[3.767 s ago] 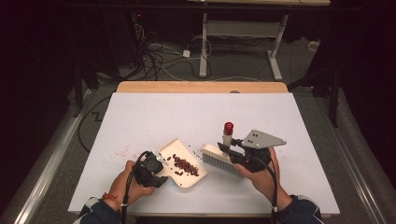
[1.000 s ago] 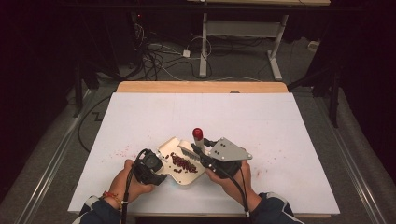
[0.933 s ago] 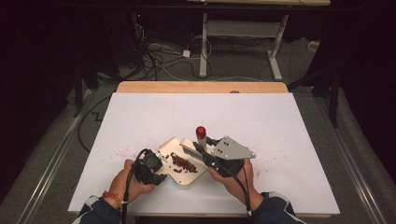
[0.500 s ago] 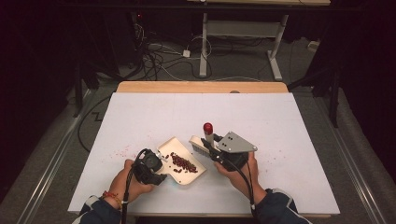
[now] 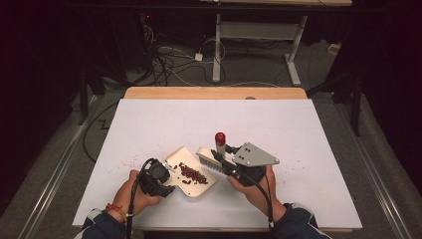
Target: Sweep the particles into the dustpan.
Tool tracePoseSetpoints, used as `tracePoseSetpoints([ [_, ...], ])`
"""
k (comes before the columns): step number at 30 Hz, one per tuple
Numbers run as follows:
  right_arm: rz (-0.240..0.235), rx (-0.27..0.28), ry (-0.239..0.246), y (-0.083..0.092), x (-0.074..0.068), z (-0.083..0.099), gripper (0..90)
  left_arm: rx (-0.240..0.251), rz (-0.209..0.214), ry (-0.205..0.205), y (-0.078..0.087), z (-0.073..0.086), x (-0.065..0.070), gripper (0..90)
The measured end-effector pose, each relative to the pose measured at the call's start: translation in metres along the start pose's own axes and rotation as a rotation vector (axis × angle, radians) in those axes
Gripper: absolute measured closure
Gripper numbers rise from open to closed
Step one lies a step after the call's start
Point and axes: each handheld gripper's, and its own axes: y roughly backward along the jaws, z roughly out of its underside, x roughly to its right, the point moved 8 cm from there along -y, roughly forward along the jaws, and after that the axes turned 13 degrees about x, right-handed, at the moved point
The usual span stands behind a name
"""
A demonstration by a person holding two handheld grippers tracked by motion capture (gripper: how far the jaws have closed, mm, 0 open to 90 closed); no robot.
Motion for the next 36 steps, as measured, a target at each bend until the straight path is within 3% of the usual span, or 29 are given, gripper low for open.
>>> tracePoseSetpoints([
  [8, 0.036, -0.059, 0.068, -0.009, 0.002, 0.019, 70.0, -0.002, -0.002, 0.001, 0.0, 0.0, 0.0, 63.9],
  [15, -0.023, -0.077, 0.027, -0.009, -0.014, 0.019, 70.0, -0.004, 0.001, 0.001, 0.002, 0.001, -0.001, 63.9],
  [19, -0.057, -0.036, -0.02, -0.004, -0.019, 0.007, 70.0, 0.001, 0.001, 0.002, 0.003, 0.001, -0.001, 63.9],
  [22, -0.022, -0.02, 0.008, -0.001, -0.012, 0.002, 70.0, 0.002, 0.003, 0.005, 0.003, 0.002, -0.002, 63.9],
  [25, -0.003, -0.023, -0.012, 0.001, -0.001, 0.003, 70.0, 0.001, 0.003, 0.004, 0.003, 0.002, -0.002, 63.9],
  [31, 0.022, -0.042, -0.001, 0.001, 0.011, 0.008, 70.0, 0.003, 0.005, 0.011, 0.002, 0.002, -0.002, 63.8],
  [36, -0.032, -0.073, -0.01, -0.002, 0.003, 0.013, 70.0, 0.006, -0.005, 0.02, 0.002, 0.003, -0.006, 63.5],
])
